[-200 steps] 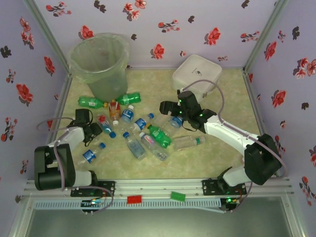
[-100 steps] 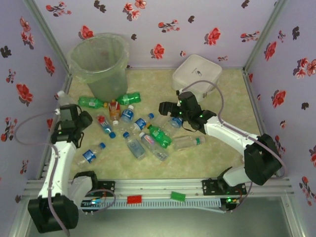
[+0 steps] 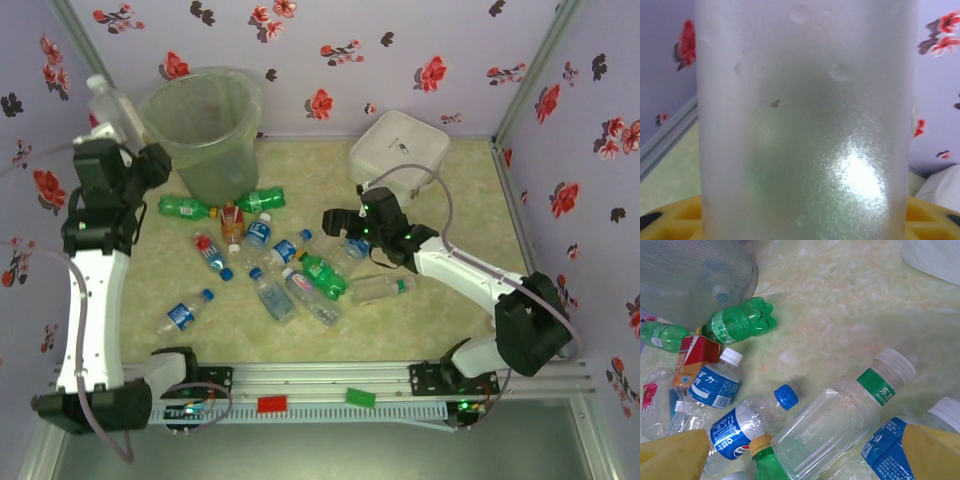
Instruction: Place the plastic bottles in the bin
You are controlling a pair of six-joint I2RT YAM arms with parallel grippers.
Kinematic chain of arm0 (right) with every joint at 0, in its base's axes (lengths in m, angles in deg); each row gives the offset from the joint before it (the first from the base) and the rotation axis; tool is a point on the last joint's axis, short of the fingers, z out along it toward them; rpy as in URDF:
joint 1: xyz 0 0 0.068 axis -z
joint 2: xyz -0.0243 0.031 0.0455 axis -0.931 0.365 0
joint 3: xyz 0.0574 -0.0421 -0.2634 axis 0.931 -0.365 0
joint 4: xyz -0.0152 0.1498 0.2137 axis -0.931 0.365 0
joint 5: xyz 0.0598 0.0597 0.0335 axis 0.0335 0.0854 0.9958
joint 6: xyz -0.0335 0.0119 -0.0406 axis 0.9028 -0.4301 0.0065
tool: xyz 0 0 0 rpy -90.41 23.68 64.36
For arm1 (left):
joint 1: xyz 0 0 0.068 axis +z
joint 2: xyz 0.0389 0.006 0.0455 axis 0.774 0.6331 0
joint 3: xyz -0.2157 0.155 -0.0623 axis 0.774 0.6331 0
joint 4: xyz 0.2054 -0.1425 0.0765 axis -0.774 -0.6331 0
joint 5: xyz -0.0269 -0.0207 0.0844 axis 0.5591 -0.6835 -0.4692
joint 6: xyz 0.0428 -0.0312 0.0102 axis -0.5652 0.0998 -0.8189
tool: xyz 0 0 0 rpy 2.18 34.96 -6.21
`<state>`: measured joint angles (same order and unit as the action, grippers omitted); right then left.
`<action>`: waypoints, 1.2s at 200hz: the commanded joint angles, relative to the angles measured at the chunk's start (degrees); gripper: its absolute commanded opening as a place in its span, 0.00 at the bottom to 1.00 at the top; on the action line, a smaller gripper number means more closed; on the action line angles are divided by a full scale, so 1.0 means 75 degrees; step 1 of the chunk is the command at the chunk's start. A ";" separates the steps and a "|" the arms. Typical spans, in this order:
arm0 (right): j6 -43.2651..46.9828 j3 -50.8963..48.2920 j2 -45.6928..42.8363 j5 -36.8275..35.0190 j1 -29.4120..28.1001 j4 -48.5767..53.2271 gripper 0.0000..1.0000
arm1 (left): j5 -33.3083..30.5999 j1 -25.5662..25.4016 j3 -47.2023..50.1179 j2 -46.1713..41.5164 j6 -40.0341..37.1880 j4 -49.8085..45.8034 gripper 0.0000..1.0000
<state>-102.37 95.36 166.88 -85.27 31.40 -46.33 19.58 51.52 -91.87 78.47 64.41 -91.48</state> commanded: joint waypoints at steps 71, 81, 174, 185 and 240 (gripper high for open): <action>-0.0172 -0.0028 -0.0611 -0.0191 -0.0057 0.0324 1.00 | 0.0515 -0.1254 -0.3100 0.3673 -0.0406 0.0396 0.43; -0.0196 -0.0072 -0.0641 -0.0180 -0.0063 0.0328 1.00 | 0.0400 -0.1250 -0.3254 0.3980 -0.0346 0.0449 0.43; -0.0143 -0.0222 -0.0922 -0.0334 -0.0069 0.0490 1.00 | -0.0240 -0.1218 -0.5101 0.5991 -0.0475 -0.0391 0.66; -0.0137 -0.0237 -0.0946 -0.0372 -0.0069 0.0492 0.99 | -0.0272 -0.1210 -0.5119 0.5985 -0.0469 -0.0401 0.73; -0.0067 -0.0262 -0.0946 -0.0654 -0.0069 0.0420 1.00 | -0.0394 -0.1217 -0.5154 0.5541 -0.0529 -0.0506 1.00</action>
<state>-103.25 94.27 160.94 -87.48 31.40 -43.51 17.88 42.09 -128.57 122.92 61.35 -93.69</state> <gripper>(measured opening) 0.996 0.972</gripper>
